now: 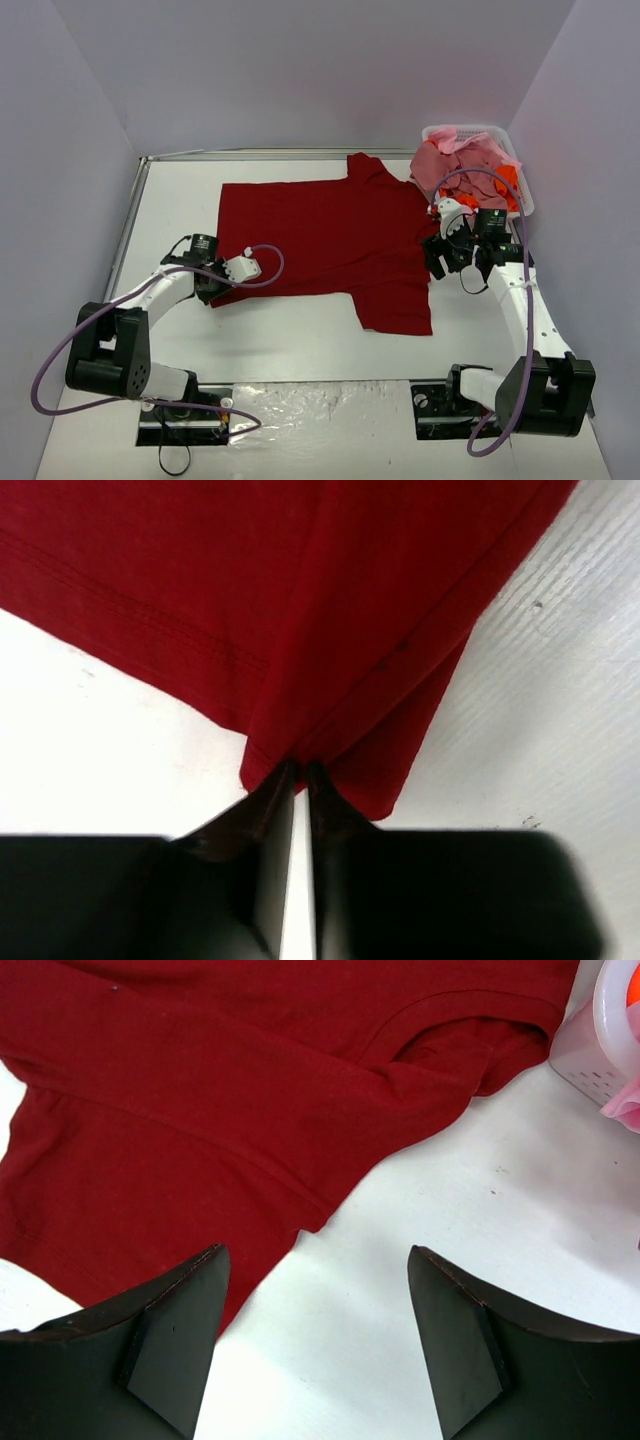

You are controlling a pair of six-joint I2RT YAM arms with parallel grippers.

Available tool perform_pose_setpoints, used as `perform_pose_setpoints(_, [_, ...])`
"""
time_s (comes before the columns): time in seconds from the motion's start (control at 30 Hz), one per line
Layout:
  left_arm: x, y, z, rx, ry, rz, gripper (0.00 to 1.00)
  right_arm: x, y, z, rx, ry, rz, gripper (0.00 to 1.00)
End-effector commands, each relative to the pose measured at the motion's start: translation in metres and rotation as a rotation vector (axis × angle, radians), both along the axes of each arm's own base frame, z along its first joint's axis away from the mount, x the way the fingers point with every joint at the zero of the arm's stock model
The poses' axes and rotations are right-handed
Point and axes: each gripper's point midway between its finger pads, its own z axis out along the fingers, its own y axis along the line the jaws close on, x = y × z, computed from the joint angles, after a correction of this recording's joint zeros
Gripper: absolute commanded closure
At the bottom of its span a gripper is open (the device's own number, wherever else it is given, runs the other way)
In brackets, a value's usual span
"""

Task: Fold and stack the t-shirts
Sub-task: Grap the side of the flattened tshirt closest away from the robot with both arms

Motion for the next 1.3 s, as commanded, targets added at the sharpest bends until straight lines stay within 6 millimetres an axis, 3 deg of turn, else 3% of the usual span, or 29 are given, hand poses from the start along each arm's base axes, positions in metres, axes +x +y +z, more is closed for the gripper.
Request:
perform_pose_setpoints(0.0, [0.007, 0.004, 0.0, 0.012, -0.004, 0.001, 0.96, -0.002, -0.001, -0.007, -0.008, 0.016, 0.005, 0.32])
perform_pose_setpoints(0.1, [0.005, -0.001, 0.013, -0.025, 0.007, 0.014, 0.98, -0.002, -0.003, -0.007, -0.011, 0.016, 0.001, 0.32])
perform_pose_setpoints(0.2, [0.007, -0.008, 0.038, -0.079, -0.046, 0.027, 0.98, -0.002, -0.002, -0.006, -0.012, 0.011, 0.002, 0.32])
perform_pose_setpoints(0.33, [0.006, -0.014, 0.086, -0.152, -0.147, 0.07, 0.97, -0.003, -0.002, -0.004, -0.013, 0.002, 0.001, 0.32])
perform_pose_setpoints(0.43, [-0.003, -0.019, 0.105, -0.203, -0.181, 0.096, 0.98, -0.003, -0.003, -0.004, -0.016, 0.001, -0.002, 0.32])
perform_pose_setpoints(0.53, [-0.014, -0.022, 0.107, -0.234, -0.181, 0.099, 0.98, -0.002, -0.004, -0.003, -0.017, 0.002, -0.01, 0.33])
perform_pose_setpoints(0.67, [-0.032, -0.022, 0.082, -0.239, -0.113, 0.112, 0.98, 0.0, -0.004, 0.005, -0.019, -0.002, -0.011, 0.35])
perform_pose_setpoints(0.87, [-0.054, -0.029, 0.076, -0.293, -0.076, 0.118, 0.98, -0.016, -0.015, 0.01, -0.185, 0.029, 0.175, 0.34])
perform_pose_setpoints(0.97, [-0.063, -0.027, 0.078, -0.29, -0.098, 0.105, 0.98, -0.033, -0.022, -0.003, -0.267, 0.112, 0.304, 0.31])
perform_pose_setpoints(1.1, [-0.064, -0.027, 0.08, -0.296, -0.123, 0.104, 0.98, -0.079, -0.03, -0.029, -0.318, 0.347, 0.505, 0.33])
perform_pose_setpoints(1.27, [-0.062, -0.025, 0.076, -0.286, -0.102, 0.122, 0.98, -0.103, -0.025, -0.041, -0.338, 0.34, 0.676, 0.36])
